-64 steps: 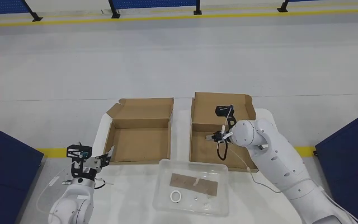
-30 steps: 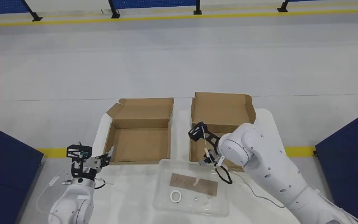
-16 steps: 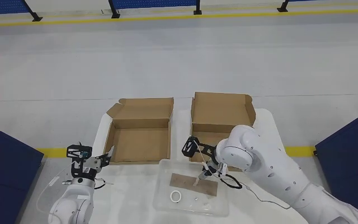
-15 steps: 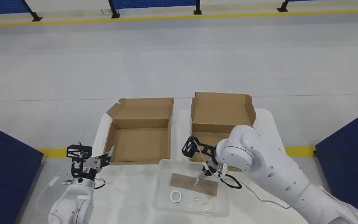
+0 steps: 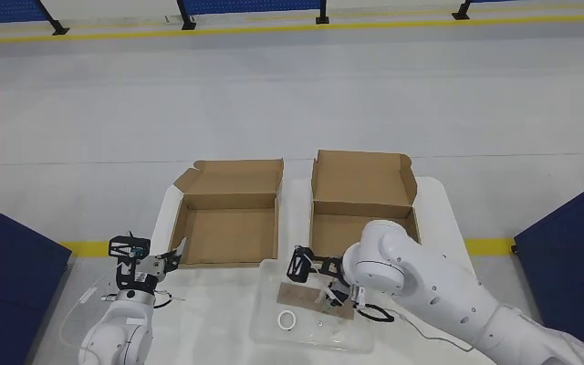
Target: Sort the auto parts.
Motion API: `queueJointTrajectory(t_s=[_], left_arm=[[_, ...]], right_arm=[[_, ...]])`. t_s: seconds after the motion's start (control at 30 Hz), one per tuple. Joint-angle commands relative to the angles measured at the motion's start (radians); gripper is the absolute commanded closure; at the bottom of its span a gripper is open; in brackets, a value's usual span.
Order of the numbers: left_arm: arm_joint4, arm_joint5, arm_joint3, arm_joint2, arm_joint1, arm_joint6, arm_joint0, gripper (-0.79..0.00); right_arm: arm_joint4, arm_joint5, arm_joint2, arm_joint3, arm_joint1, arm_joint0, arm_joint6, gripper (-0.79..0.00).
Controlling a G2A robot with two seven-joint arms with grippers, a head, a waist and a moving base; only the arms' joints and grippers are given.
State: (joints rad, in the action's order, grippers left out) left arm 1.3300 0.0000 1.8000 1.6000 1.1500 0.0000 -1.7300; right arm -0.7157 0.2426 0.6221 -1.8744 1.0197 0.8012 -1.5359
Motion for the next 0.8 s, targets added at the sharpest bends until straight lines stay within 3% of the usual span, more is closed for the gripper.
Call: queueJointTrajectory(t_s=[0.0, 0.23, 0.77], left_arm=[[0.0, 0.0, 0.0, 0.0, 0.0, 0.0, 0.0, -0.785], [0.0, 0.0, 0.0, 0.0, 0.0, 0.0, 0.0, -0.785], [0.0, 0.0, 0.0, 0.0, 0.0, 0.0, 0.0, -0.785]], right_arm=[[0.009, -0.006, -0.036, -0.002, -0.003, -0.018, 0.0, -0.785], [0.045, -0.027, -0.153, 0.024, -0.012, -0.087, 0.0, -0.785], [0.008, 0.008, -0.2, 0.064, 0.005, -0.073, 0.035, -0.785]])
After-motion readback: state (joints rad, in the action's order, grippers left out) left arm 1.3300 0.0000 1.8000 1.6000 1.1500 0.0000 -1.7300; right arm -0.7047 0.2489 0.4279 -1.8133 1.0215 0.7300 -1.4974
